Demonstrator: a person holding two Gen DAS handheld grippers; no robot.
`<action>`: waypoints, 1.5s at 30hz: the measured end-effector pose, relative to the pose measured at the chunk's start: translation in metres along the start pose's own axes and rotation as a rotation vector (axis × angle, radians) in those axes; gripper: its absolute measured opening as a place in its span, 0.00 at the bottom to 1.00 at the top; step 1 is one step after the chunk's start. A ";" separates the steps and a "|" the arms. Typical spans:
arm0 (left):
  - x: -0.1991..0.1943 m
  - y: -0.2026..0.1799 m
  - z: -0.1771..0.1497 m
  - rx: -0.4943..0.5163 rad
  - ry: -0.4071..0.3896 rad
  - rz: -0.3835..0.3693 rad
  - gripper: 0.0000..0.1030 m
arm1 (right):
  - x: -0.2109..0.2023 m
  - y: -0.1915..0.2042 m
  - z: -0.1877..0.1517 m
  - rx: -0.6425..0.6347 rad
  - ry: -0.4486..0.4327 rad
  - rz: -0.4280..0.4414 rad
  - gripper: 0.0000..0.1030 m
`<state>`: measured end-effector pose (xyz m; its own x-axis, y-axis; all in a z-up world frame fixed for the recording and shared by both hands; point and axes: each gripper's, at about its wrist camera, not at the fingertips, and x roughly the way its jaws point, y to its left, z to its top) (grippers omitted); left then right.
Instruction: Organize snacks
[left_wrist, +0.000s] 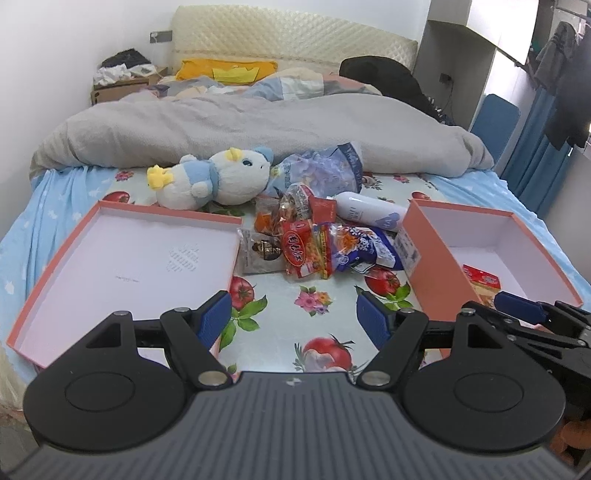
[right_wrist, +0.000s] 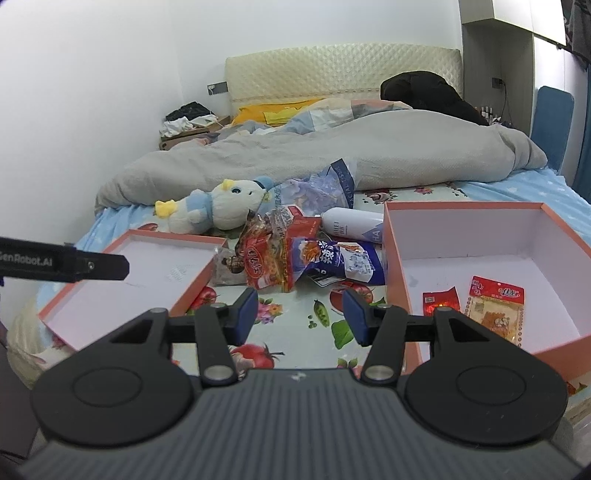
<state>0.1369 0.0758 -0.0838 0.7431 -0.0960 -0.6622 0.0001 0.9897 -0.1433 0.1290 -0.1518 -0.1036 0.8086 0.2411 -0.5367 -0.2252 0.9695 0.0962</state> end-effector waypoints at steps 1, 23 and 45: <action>0.006 0.002 0.001 -0.004 0.004 -0.001 0.76 | 0.004 0.000 0.000 -0.004 0.003 -0.003 0.52; 0.131 0.032 0.023 -0.103 0.005 -0.051 0.76 | 0.107 0.006 -0.006 -0.105 0.055 -0.061 0.52; 0.259 0.057 0.031 -0.325 0.113 -0.198 0.75 | 0.187 -0.008 -0.005 -0.121 0.115 0.015 0.50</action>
<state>0.3502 0.1106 -0.2413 0.6720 -0.3105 -0.6723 -0.0893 0.8672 -0.4898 0.2794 -0.1147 -0.2089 0.7386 0.2424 -0.6290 -0.3063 0.9519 0.0072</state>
